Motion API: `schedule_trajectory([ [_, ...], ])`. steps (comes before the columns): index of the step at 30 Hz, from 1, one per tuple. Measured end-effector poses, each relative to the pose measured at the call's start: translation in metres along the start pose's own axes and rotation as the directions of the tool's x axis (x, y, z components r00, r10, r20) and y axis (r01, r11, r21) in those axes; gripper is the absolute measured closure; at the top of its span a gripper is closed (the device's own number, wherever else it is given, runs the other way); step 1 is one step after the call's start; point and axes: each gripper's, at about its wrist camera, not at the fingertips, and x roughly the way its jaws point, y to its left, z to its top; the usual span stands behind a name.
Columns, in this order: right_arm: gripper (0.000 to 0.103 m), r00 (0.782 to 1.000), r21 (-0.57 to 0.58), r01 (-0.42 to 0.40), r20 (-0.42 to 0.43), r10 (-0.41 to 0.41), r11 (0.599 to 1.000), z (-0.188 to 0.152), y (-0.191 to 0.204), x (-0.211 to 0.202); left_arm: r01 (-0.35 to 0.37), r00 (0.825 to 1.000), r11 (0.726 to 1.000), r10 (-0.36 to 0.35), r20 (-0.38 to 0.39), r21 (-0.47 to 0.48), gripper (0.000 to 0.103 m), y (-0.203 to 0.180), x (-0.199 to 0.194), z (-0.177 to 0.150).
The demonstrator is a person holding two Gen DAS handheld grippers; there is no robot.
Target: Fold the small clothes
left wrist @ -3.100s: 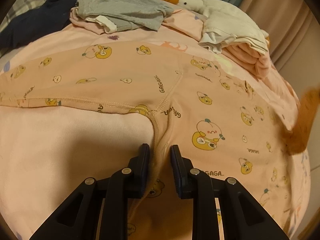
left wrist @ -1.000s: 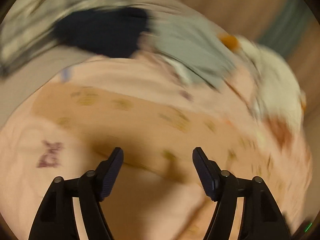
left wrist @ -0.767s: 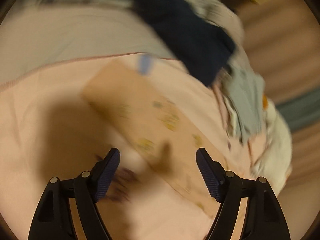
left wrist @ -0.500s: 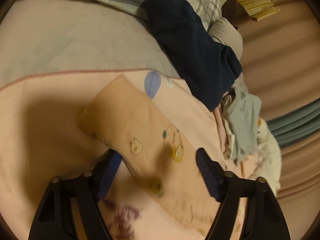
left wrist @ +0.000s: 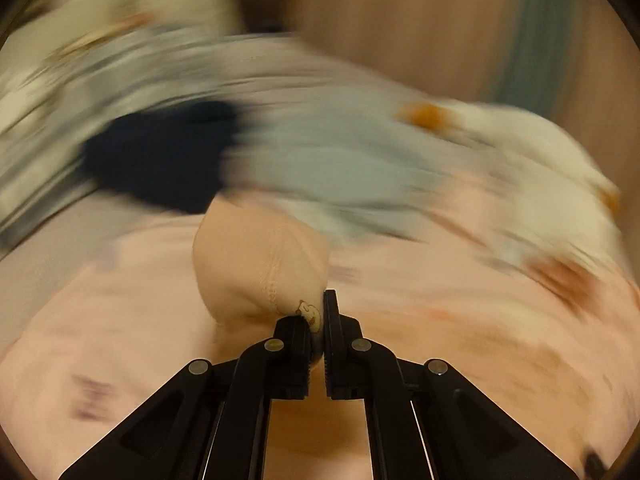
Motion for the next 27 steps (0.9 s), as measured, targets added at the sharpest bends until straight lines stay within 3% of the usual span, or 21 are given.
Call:
schedule_trajectory([
  [1, 0.065, 1.000, 0.007, -0.008, -0.002, 0.008, 1.000, 0.000, -0.001, -0.001, 0.093, 0.995, 0.994, -0.091, -0.044, 0.048, 0.100, -0.039, -0.003, -0.009],
  [2, 0.065, 1.000, 0.013, -0.016, -0.004, 0.016, 1.000, 0.000, -0.003, -0.002, 0.186, 0.979, 0.978, -0.177, -0.101, 0.090, 0.100, -0.079, -0.004, -0.023],
  [4, 0.064, 0.999, 0.025, -0.044, -0.016, 0.044, 0.999, 0.000, -0.006, -0.004, 0.297, 0.942, 0.944, -0.264, -0.207, 0.147, 0.092, -0.132, -0.002, -0.046],
  [6, 0.058, 0.996, 0.034, -0.085, -0.028, 0.086, 0.996, 0.000, -0.010, -0.007, 0.402, 0.878, 0.900, -0.328, -0.349, 0.167, 0.082, -0.174, 0.010, -0.071],
  [7, 0.053, 0.994, 0.045, -0.107, -0.029, 0.108, 0.993, 0.001, -0.012, -0.010, 0.430, 0.844, 0.893, -0.345, -0.410, 0.134, 0.077, -0.186, 0.017, -0.081],
  [10, 0.042, 0.988, 0.094, -0.155, -0.009, 0.156, 0.984, 0.003, -0.018, -0.019, 0.469, 0.802, 0.878, -0.379, -0.462, 0.092, 0.068, -0.193, 0.015, -0.087],
  [11, 0.039, 0.985, 0.107, -0.172, 0.003, 0.173, 0.979, 0.003, -0.020, -0.021, 0.477, 0.802, 0.873, -0.384, -0.458, 0.103, 0.065, -0.193, 0.008, -0.087],
  [12, 0.038, 0.981, 0.127, -0.193, 0.018, 0.192, 0.973, 0.003, -0.022, -0.023, 0.471, 0.817, 0.872, -0.376, -0.438, 0.130, 0.061, -0.188, -0.001, -0.082],
  [13, 0.038, 0.977, 0.144, -0.211, 0.025, 0.210, 0.967, 0.004, -0.022, -0.023, 0.451, 0.839, 0.879, -0.358, -0.409, 0.157, 0.059, -0.179, -0.008, -0.078],
  [14, 0.038, 0.973, 0.162, -0.232, 0.028, 0.230, 0.959, 0.004, -0.022, -0.023, 0.413, 0.874, 0.891, -0.328, -0.359, 0.191, 0.056, -0.164, -0.018, -0.071],
  [15, 0.038, 0.965, 0.193, -0.262, 0.026, 0.262, 0.946, 0.003, -0.022, -0.022, 0.368, 0.901, 0.905, -0.290, -0.321, 0.213, 0.047, -0.155, -0.018, -0.072],
  [16, 0.038, 0.958, 0.218, -0.285, 0.024, 0.287, 0.933, 0.002, -0.019, -0.023, 0.295, 0.933, 0.926, -0.225, -0.282, 0.237, 0.038, -0.142, -0.021, -0.073],
  [17, 0.039, 0.949, 0.232, -0.313, 0.027, 0.315, 0.921, 0.002, -0.015, -0.025, 0.152, 0.970, 0.953, -0.092, -0.224, 0.264, 0.038, -0.120, -0.024, -0.076],
  [18, 0.039, 0.939, 0.236, -0.340, 0.036, 0.341, 0.910, 0.002, -0.008, -0.026, 0.077, 0.981, 0.958, -0.022, -0.195, 0.278, 0.038, -0.105, -0.025, -0.078],
  [21, 0.039, 0.927, 0.179, -0.376, 0.065, 0.370, 0.909, 0.014, 0.034, -0.032, 0.002, 0.987, 0.954, 0.047, -0.154, 0.299, 0.038, -0.059, -0.021, -0.082],
  [23, 0.039, 0.947, 0.124, -0.322, 0.043, 0.319, 0.939, 0.023, 0.061, -0.025, -0.035, 0.981, 0.946, 0.094, -0.169, 0.324, 0.038, -0.040, -0.014, -0.086],
  [24, 0.039, 0.967, 0.081, -0.253, -0.002, 0.254, 0.964, 0.029, 0.078, -0.012, -0.016, 0.979, 0.943, 0.082, -0.184, 0.333, 0.038, -0.035, -0.011, -0.089],
  [25, 0.041, 0.988, 0.043, -0.134, -0.071, 0.136, 0.990, 0.032, 0.093, 0.010, 0.006, 0.977, 0.939, 0.067, -0.201, 0.343, 0.038, -0.036, -0.008, -0.092],
  [27, 0.049, 0.986, 0.065, -0.007, -0.165, 0.018, 0.998, 0.030, 0.102, 0.042, 0.029, 0.972, 0.932, 0.058, -0.228, 0.360, 0.038, -0.035, 0.002, -0.098],
])
